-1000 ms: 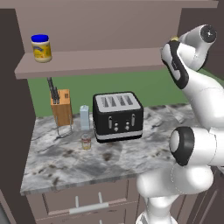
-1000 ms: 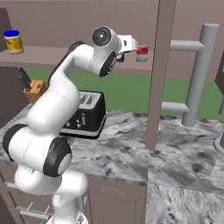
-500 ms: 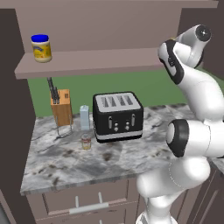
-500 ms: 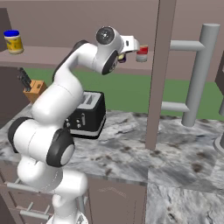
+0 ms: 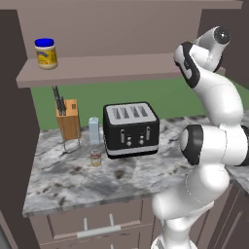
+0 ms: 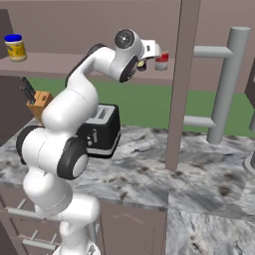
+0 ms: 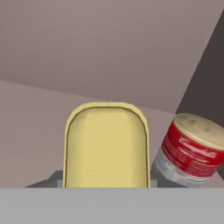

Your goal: Pick the cans from the counter and place them in their designated side in the cabinet.

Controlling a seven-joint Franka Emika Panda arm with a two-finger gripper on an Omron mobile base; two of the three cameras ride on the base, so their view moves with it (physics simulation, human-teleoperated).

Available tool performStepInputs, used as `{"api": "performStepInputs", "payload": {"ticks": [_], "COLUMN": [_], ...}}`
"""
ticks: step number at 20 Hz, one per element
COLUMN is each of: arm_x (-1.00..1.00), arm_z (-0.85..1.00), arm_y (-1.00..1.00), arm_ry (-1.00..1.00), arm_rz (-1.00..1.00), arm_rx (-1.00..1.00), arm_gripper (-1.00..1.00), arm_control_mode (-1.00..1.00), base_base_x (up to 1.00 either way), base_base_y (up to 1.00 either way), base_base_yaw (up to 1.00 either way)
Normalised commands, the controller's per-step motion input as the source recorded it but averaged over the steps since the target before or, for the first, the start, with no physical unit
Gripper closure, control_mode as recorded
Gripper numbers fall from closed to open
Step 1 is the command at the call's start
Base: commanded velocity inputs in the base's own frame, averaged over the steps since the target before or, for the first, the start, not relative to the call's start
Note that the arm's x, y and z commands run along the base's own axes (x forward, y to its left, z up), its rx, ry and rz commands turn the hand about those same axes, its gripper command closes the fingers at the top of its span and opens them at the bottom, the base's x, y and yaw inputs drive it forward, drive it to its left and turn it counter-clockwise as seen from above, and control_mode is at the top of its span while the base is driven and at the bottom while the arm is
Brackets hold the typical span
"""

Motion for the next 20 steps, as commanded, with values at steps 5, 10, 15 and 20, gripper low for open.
{"api": "performStepInputs", "payload": {"ticks": [5,10,15,20], "arm_x": [0.27,0.23,0.19,0.17], "arm_z": [-0.1,-0.13,-0.13,-0.15], "arm_y": [-0.11,-0.11,-0.07,-0.05], "arm_ry": [0.02,0.01,0.01,0.02], "arm_rz": [0.0,0.0,0.0,0.0], "arm_rx": [0.0,0.0,0.0,0.0], "arm_gripper": [1.0,1.0,1.0,1.0], "arm_control_mode": [-1.0,-1.0,-1.0,-1.0], "base_base_x": [0.0,0.0,0.0,0.0], "base_base_y": [0.0,0.0,0.0,0.0], "base_base_yaw": [0.0,0.0,0.0,0.0]}}
